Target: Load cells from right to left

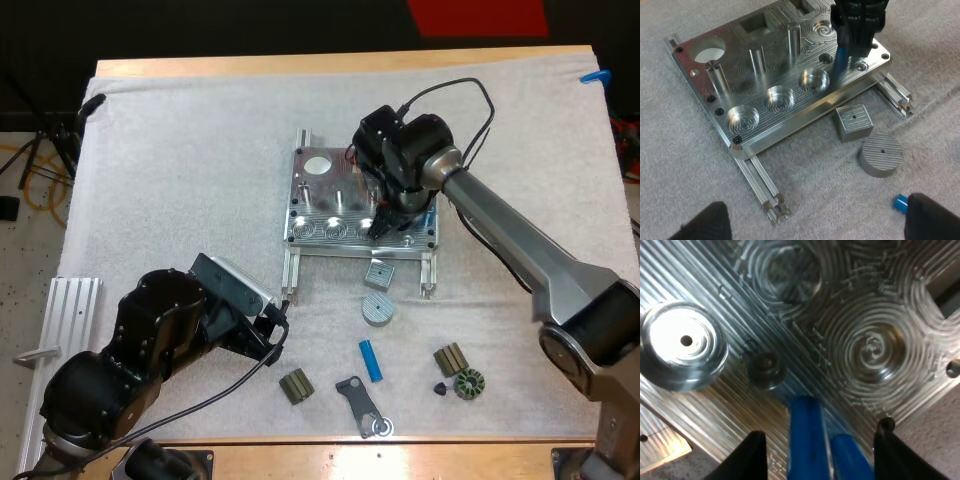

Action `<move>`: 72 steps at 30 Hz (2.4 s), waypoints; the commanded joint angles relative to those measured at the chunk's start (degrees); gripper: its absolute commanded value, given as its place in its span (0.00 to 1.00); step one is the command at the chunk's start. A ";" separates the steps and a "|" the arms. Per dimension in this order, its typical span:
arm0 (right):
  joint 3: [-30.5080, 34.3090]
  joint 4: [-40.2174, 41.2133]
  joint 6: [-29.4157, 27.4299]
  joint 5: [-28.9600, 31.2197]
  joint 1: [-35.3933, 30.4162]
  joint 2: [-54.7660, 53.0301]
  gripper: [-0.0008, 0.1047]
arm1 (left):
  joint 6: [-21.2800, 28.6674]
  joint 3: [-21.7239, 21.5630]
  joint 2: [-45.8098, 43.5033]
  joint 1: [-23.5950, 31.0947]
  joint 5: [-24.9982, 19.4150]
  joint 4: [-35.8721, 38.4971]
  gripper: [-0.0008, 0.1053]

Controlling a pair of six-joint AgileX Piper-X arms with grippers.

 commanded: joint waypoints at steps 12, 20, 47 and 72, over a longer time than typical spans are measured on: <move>-0.22 -0.71 0.43 4.26 -0.07 -6.41 0.46 | -0.10 -0.08 -0.12 0.12 -0.78 -0.18 0.66; -0.08 -1.20 0.43 4.52 -0.08 -5.04 0.46 | -0.10 -0.08 -0.12 0.12 -0.78 -0.18 0.66; 0.48 -1.80 1.91 6.52 0.10 -2.74 0.46 | -0.10 -0.08 -0.12 0.12 -0.78 -0.18 0.66; 0.48 16.33 15.64 -14.05 4.74 -20.39 0.46 | 23.90 -0.08 0.06 0.12 -0.78 -0.18 0.66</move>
